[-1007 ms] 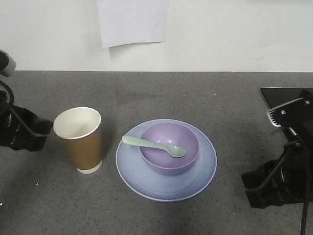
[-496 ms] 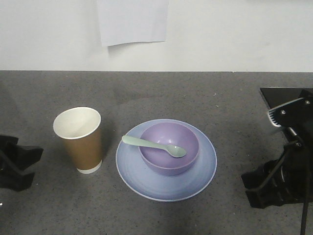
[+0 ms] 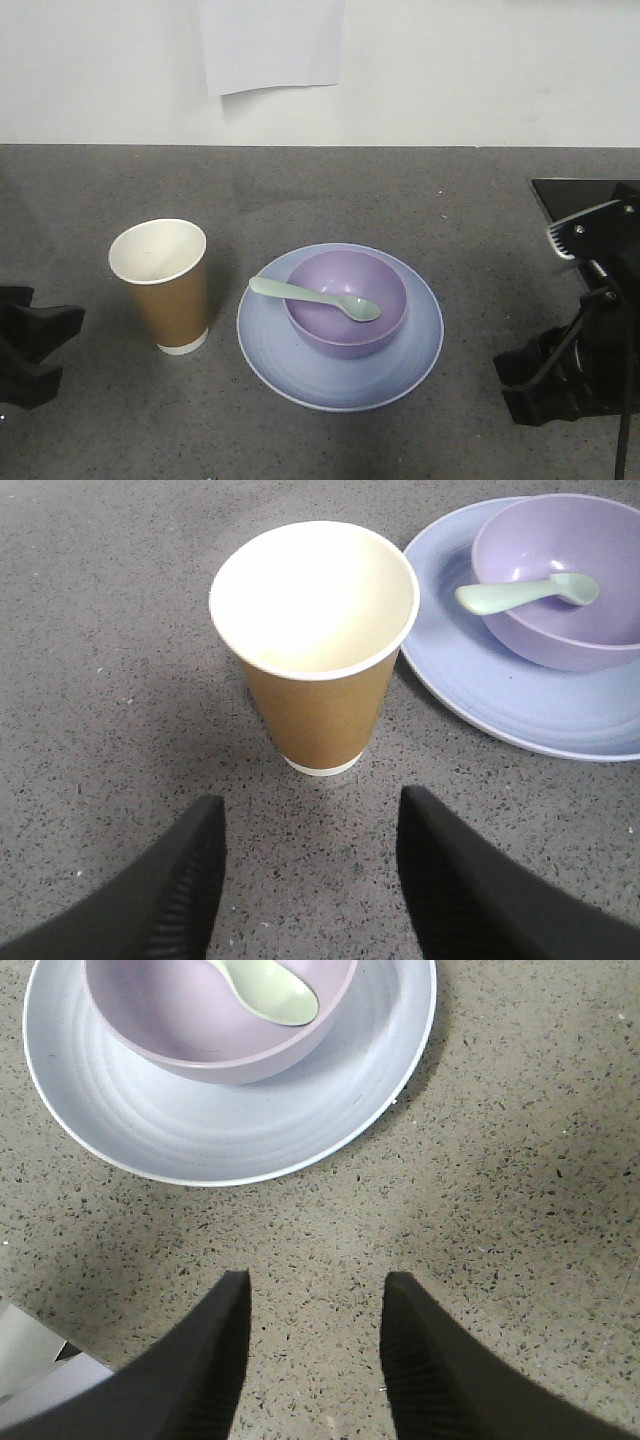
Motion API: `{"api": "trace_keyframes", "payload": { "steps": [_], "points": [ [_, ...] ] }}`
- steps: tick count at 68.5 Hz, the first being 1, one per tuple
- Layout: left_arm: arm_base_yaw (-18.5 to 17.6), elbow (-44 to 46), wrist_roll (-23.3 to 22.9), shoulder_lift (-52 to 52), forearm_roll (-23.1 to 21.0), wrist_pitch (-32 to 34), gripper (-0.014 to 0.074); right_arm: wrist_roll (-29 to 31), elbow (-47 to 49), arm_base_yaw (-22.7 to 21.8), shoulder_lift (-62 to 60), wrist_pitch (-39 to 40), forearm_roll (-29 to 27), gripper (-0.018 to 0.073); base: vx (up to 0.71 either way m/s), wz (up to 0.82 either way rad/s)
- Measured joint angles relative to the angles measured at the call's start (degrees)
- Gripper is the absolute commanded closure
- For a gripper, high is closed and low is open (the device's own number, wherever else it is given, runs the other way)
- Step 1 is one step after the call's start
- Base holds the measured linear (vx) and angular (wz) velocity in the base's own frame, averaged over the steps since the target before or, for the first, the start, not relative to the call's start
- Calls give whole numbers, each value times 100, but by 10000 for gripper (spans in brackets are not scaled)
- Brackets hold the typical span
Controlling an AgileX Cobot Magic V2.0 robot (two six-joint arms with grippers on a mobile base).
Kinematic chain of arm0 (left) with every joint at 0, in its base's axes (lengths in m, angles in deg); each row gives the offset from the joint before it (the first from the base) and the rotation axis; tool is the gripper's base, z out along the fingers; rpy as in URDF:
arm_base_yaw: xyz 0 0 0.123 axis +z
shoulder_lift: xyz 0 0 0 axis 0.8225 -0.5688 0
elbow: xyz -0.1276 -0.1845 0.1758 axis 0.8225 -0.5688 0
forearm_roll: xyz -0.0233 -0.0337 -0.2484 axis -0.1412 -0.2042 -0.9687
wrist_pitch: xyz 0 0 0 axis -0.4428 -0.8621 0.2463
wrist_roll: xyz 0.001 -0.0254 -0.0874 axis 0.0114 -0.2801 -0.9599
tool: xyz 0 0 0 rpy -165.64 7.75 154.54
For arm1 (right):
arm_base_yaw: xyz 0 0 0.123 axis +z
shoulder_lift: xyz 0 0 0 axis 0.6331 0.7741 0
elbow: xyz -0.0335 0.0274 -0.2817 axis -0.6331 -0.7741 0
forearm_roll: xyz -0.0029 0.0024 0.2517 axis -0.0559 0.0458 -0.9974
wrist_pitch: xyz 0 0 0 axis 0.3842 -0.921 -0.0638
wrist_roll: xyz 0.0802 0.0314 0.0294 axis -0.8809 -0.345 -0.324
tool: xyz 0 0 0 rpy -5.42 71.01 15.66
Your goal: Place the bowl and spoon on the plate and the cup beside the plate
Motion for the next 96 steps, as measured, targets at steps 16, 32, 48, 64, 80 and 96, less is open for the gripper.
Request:
{"api": "trace_keyframes", "payload": {
  "steps": [16,32,48,64,80,96],
  "points": [
    [0,0,0,0,0,29,228,0,0,0,0,0,0,257,0,0],
    [-2,-33,0,0,0,53,234,0,0,0,0,5,0,260,0,0],
    [-2,-183,0,0,-2,93,346,0,0,0,0,5,0,362,0,0],
    [-2,-218,0,0,-2,99,515,0,0,0,0,5,0,538,0,0],
    [-2,-218,0,0,-2,134,605,0,0,0,0,5,0,568,0,0],
    [-2,-218,0,0,-2,178,605,0,0,0,0,5,0,568,0,0]
  ]
}}
